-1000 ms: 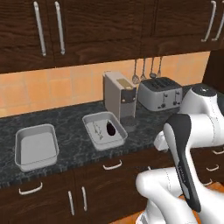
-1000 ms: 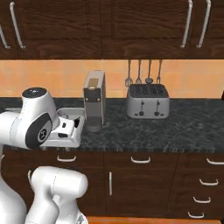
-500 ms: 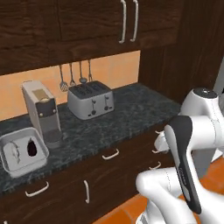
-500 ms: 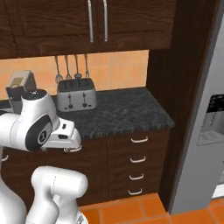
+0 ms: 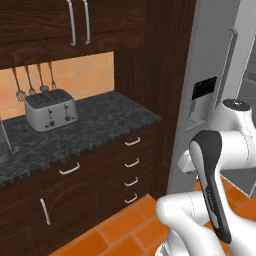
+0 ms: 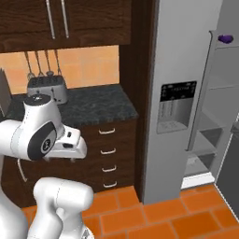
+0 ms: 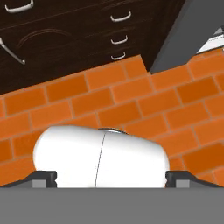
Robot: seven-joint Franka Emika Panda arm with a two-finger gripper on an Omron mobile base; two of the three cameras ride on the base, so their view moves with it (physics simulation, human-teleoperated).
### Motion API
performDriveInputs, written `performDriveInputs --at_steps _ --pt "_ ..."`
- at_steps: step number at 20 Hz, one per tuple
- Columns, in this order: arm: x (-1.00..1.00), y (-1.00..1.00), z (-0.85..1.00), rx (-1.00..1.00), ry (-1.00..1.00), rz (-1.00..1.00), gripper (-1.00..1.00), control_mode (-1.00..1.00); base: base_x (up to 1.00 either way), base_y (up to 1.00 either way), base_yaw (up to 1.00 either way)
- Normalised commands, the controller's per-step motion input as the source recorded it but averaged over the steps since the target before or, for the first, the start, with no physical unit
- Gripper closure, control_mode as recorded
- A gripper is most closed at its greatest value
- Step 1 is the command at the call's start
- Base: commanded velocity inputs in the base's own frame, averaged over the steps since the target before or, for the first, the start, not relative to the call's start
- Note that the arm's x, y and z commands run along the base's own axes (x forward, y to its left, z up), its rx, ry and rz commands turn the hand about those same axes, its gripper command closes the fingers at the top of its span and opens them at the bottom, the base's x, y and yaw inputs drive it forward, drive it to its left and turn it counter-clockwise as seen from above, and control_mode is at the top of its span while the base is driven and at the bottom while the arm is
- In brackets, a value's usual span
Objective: Place one eggplant and one fish in each tupperware on the nearby counter, to pack two identical lunches.
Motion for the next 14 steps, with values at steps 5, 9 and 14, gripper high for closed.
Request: performDriveInputs --at_steps 5,9,14 --pt "0.0 0.0 0.0 0.0 0.0 0.0 -1.0 1.0 0.05 -1.0 0.15" --pt "0.0 0.0 0.0 0.0 0.0 0.0 -1.0 1.0 0.0 -0.96 0.26" --pt "0.0 0.0 0.0 0.0 0.0 0.0 -1.0 1.0 0.79 -0.2 0.04"
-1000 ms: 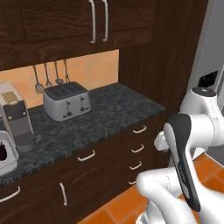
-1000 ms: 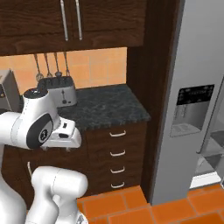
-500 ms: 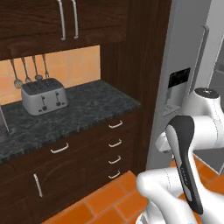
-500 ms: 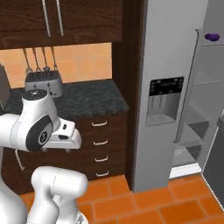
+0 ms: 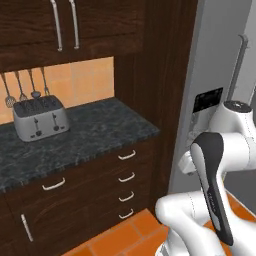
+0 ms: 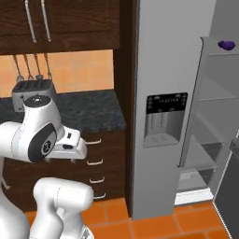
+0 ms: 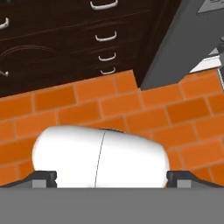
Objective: Place one eggplant and one fish in each tupperware on the nearby counter, to pack two identical lunches.
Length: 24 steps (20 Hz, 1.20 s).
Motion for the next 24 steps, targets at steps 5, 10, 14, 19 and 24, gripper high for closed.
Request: performDriveInputs --at_steps 5,10,14,19,24 --pt "0.0 0.0 0.0 0.0 0.0 0.0 -1.0 1.0 0.1 -0.71 0.0" --pt "0.0 0.0 0.0 0.0 0.0 0.0 -1.0 1.0 -0.1 -1.0 0.0" --pt "0.0 0.0 0.0 0.0 0.0 0.0 -1.0 1.0 0.62 -0.99 0.19" --pt "0.0 0.0 0.0 0.0 0.0 0.0 -1.0 1.0 0.16 -0.98 0.22" --pt "0.0 0.0 0.0 0.0 0.0 0.0 -1.0 1.0 0.46 -0.54 0.19"
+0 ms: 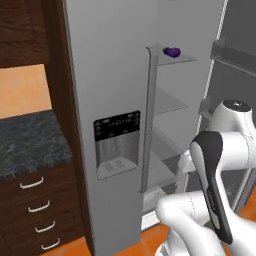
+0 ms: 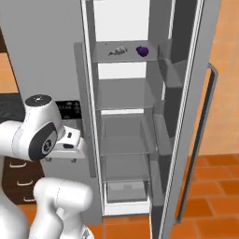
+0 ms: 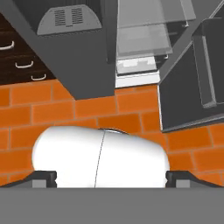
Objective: Place one eggplant and one fish in each tupperware on the nearby counter, to pack two identical lunches.
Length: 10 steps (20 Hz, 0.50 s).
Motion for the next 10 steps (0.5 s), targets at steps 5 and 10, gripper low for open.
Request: performDriveInputs --at_steps 5,10 --pt "0.0 0.0 0.0 0.0 0.0 0.0 -1.0 1.0 0.68 -0.29 0.1" --pt "0.0 0.0 0.0 0.0 0.0 0.0 -1.0 1.0 0.48 -0.36 0.0"
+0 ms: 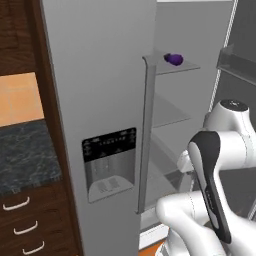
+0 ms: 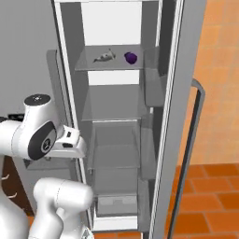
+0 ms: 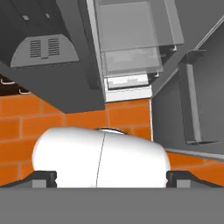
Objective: Place one eggplant and one fish in each tupperware on the nearby counter, to pack two identical lunches.
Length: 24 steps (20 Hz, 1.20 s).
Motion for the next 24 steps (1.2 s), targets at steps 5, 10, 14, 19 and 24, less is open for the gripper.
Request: performDriveInputs --at_steps 5,10,14,19,24 --pt "0.0 0.0 0.0 0.0 0.0 0.0 -1.0 1.0 0.36 -0.36 -0.02" --pt "0.0 0.0 0.0 0.0 0.0 0.0 -1.0 1.0 0.54 -0.03 0.05" --pt "0.0 0.0 0.0 0.0 0.0 0.0 -1.0 1.0 0.39 -0.32 0.07" --pt "0.0 0.0 0.0 0.0 0.0 0.0 -1.0 1.0 0.35 -0.33 0.01" --pt "0.0 0.0 0.0 0.0 0.0 0.0 -1.0 1.0 0.6 -0.01 0.0"
